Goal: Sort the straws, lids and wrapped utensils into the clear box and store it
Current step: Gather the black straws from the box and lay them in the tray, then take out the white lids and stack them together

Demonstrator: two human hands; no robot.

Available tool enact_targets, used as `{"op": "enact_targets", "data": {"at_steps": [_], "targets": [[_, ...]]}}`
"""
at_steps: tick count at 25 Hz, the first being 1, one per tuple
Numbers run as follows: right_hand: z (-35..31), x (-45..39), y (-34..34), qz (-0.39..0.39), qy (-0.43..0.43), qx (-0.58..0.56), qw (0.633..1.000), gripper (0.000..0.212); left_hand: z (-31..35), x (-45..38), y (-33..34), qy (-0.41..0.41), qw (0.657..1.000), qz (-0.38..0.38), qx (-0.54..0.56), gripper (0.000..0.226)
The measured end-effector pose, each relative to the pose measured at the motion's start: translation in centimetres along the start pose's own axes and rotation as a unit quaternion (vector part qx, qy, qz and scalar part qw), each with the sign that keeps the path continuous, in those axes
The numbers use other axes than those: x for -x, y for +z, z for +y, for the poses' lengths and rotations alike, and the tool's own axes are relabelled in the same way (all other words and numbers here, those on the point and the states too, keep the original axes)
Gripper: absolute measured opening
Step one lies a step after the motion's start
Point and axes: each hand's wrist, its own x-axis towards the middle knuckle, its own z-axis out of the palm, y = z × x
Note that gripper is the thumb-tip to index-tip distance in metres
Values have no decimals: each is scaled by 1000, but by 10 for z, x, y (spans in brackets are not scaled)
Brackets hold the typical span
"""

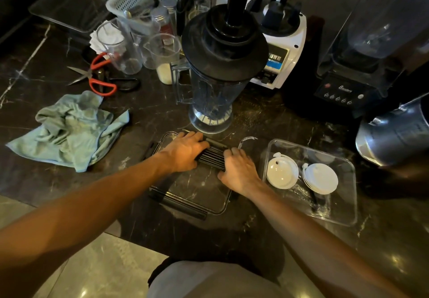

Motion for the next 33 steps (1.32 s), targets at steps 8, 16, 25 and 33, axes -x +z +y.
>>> {"op": "enact_targets", "data": {"at_steps": [8, 16, 25, 33], "targets": [[2, 8, 3, 43, -36, 39, 998, 64, -5, 3, -1, -3, 1000, -24, -8, 72], [6, 11, 0, 31, -30, 29, 999, 78, 5, 3, -7, -6, 998, -54, -38, 80], [20, 37, -27, 117, -70, -46, 990, 61, 24, -1, -8, 7, 1000, -20, 2, 88], [143, 90, -45, 242, 182, -188, 934, 34, 134, -48, -39, 48, 955, 120, 268, 39]]}}
